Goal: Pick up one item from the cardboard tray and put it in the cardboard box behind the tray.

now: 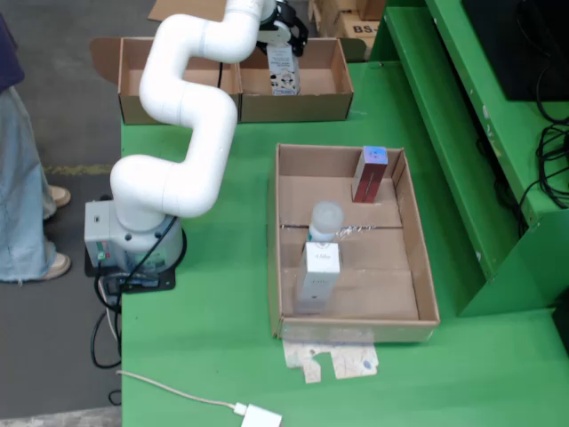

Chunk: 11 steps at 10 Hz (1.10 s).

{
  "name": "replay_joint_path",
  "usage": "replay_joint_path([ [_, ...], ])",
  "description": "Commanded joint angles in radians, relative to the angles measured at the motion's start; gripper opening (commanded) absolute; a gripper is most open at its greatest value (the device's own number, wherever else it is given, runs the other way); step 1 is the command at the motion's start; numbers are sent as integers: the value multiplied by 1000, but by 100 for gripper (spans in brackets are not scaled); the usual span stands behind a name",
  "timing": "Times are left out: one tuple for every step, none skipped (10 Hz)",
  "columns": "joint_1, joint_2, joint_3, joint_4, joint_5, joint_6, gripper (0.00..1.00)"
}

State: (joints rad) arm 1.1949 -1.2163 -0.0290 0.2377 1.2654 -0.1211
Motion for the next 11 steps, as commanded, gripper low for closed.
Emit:
replay_joint_path([
  [-12,52,29,-37,124,7,0],
  [-12,52,29,-37,124,7,0],
  [-12,52,29,-37,124,7,0],
  [-12,52,29,-37,124,7,0],
  [-12,52,29,-37,124,7,0],
  [-12,52,29,-37,124,7,0],
  [-12,52,29,-37,124,7,0],
  [-12,52,29,-37,124,7,0],
  [-12,52,29,-37,124,7,10],
  [-12,52,29,-37,124,7,20],
  [-12,52,29,-37,124,7,30],
])
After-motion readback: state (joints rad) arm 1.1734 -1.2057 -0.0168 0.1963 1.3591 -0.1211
